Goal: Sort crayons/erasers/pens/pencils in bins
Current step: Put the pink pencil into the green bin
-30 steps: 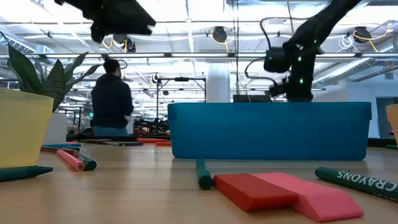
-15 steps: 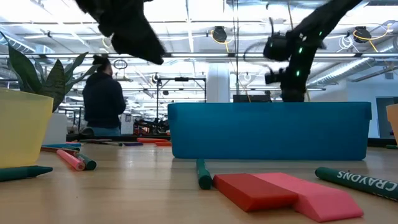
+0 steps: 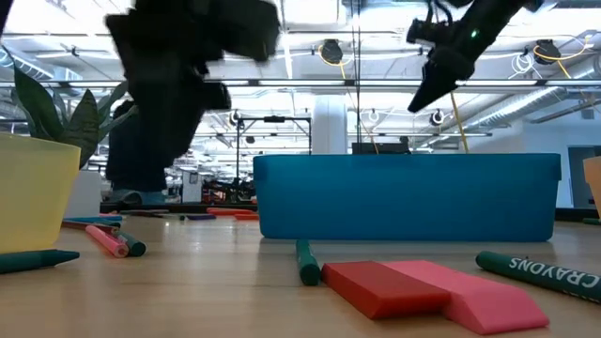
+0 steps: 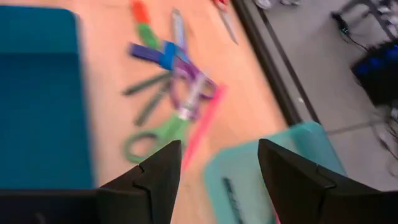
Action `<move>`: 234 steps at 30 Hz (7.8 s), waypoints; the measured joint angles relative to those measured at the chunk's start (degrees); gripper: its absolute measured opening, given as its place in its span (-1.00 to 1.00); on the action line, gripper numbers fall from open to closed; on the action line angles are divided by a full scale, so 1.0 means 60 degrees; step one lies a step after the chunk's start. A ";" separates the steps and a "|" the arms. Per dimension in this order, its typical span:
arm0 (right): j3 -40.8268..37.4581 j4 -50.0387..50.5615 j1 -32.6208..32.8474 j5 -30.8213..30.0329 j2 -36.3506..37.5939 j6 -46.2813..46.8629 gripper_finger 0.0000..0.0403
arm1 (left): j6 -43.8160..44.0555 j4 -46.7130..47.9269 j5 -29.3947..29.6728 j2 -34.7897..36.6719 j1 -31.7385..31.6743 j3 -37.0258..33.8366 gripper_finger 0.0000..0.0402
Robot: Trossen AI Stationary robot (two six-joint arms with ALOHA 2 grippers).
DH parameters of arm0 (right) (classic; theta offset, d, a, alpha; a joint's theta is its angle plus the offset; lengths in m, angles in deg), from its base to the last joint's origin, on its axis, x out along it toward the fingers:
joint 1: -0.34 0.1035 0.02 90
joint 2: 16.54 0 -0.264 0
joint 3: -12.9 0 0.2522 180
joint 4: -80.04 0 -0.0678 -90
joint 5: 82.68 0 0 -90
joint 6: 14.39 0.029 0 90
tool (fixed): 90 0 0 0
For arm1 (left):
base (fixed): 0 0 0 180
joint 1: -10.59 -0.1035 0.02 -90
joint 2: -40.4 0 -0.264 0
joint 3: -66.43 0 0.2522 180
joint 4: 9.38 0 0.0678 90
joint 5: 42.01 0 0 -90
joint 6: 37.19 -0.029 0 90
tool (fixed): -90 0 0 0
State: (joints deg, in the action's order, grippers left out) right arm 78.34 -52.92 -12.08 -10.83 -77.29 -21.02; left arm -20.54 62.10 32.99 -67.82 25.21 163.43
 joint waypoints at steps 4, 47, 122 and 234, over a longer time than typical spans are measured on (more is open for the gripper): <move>0.0000 0.0027 0.1050 -0.0725 0.0018 0.0468 0.01 | 0.0520 0.0814 -0.0501 -0.0675 -0.0041 0.0110 0.05; -0.1705 -0.1777 0.5235 -0.2725 0.0015 0.1786 0.01 | -0.4943 -0.0508 0.2733 -0.0606 0.1292 -0.2090 -0.84; -0.1698 -0.1934 0.5279 -0.2433 0.0015 0.2029 0.01 | -0.2806 -0.2800 0.2971 -0.1115 0.1400 -0.1464 -0.40; -0.1698 -0.3087 0.5275 -0.2007 0.0015 0.2957 0.01 | -0.2985 -2.0252 0.1223 -0.2485 0.1068 -0.8385 -0.46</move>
State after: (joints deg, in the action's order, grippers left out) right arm 68.16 -71.44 19.57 -22.87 -77.21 -3.28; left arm -38.45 -59.41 40.32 -82.73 31.62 113.12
